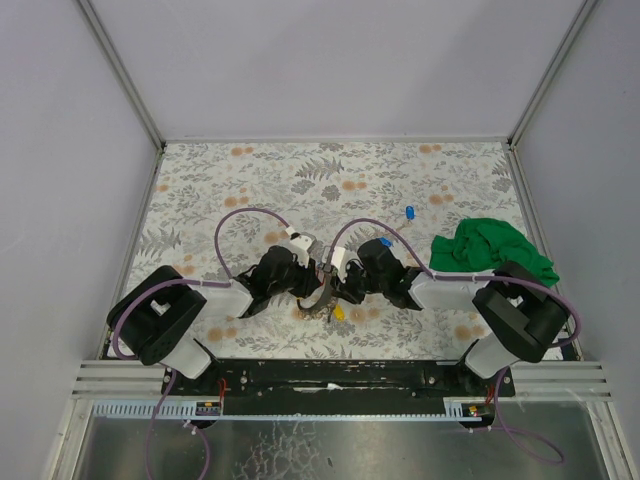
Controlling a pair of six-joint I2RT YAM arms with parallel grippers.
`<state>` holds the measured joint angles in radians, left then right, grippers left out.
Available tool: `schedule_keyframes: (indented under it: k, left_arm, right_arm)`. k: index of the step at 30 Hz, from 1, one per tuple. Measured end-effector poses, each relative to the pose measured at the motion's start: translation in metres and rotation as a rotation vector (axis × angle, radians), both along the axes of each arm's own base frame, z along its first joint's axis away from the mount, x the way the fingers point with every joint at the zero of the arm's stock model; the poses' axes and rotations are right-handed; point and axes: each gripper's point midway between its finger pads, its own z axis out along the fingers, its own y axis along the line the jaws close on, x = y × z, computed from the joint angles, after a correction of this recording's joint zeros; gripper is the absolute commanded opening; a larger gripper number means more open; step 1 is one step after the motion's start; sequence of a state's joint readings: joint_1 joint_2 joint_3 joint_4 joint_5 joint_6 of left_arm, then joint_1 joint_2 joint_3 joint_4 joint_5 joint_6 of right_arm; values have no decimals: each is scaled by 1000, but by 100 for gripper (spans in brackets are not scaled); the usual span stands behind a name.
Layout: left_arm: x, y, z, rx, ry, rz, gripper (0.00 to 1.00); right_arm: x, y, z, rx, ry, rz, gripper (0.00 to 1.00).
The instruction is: Put the keys on the keyring
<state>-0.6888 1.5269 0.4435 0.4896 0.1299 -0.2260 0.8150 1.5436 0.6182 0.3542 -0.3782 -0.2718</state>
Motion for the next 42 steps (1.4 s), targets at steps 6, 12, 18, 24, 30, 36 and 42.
schedule_keyframes:
  k: [6, 12, 18, 24, 30, 36, 42]
  left_arm:
    - [0, 0, 0, -1, 0, 0, 28]
    - [0, 0, 0, -1, 0, 0, 28]
    - [0, 0, 0, 0, 0, 0, 28]
    - [0, 0, 0, 0, 0, 0, 28]
    - [0, 0, 0, 0, 0, 0, 28]
    - [0, 0, 0, 0, 0, 0, 28]
    - [0, 1, 0, 3, -1, 3, 28]
  right_arm:
    - [0, -3, -12, -21, 44, -46, 28]
    - [-1, -3, -22, -34, 77, -62, 31]
    - [3, 1, -24, -26, 73, -62, 35]
    - [7, 0, -24, -31, 52, -71, 22]
    - [19, -3, -22, -41, 0, -109, 11]
    - [20, -8, -15, -35, -35, -122, 2]
    - [21, -9, -7, -23, -58, -125, 0]
